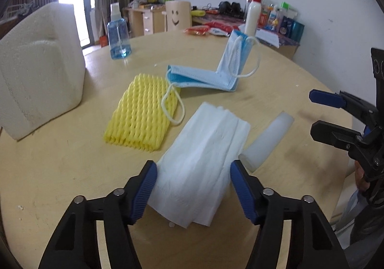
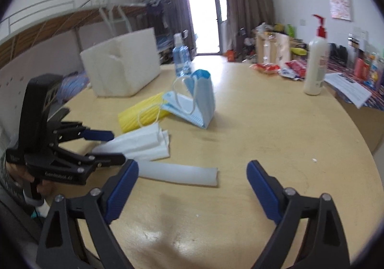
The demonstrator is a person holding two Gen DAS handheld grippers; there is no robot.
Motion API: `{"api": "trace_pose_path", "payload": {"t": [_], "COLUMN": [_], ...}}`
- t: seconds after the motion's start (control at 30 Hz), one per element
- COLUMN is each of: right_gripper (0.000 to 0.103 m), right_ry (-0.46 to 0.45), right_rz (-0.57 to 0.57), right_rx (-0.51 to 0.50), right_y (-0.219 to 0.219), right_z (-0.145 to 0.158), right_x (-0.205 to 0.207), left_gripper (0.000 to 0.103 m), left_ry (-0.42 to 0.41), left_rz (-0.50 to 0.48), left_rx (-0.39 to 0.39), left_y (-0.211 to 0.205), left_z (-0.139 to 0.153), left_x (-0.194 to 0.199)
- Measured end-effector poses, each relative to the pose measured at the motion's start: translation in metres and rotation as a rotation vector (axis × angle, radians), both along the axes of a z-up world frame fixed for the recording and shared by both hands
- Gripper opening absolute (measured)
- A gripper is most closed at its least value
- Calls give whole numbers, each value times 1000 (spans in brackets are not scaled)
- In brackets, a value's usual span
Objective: Organize soft objects
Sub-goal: 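Close the left gripper on the white tissues, then close the right gripper on the white foam tube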
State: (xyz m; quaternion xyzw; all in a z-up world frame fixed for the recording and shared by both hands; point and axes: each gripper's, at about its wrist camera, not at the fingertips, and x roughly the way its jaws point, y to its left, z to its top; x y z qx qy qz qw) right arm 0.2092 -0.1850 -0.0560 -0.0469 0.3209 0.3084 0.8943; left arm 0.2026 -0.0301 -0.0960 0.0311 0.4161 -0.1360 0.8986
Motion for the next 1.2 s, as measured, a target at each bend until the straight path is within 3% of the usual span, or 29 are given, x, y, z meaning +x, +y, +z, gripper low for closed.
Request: {"api": "trace_pose_path", "payload": {"t": [0.2,0.33,0.43,0.6,0.8,1.03,1.2], "right_gripper": [82,78,77,73,65,51,42], "right_ry": [71,77,93,104,120,98,84], "right_rz": [133,213,288,342,399,467,444], "right_rx": [-60,-111,-138,-200,-197,-222,-258], "right_y": [4,7,10,14,13,14,7], "right_z": [-5,-7,-9,-14,-19,-17,-16], "right_x": [15,19,24,32,37,38,30], "left_gripper": [55,27,18,16,16,16,16], "left_ry": [-7,-8,-15,-17,-18,-14,-14], "left_rz": [-3,13,21,39,55,63,68], "left_rx": [56,57,58,34,44,38,36], "left_y": [-6,-2,3,7,4,6,6], "left_z": [-1,0,0,1,1,1,2], "left_x": [-1,-2,-2,-2,-2,-1,-1]}}
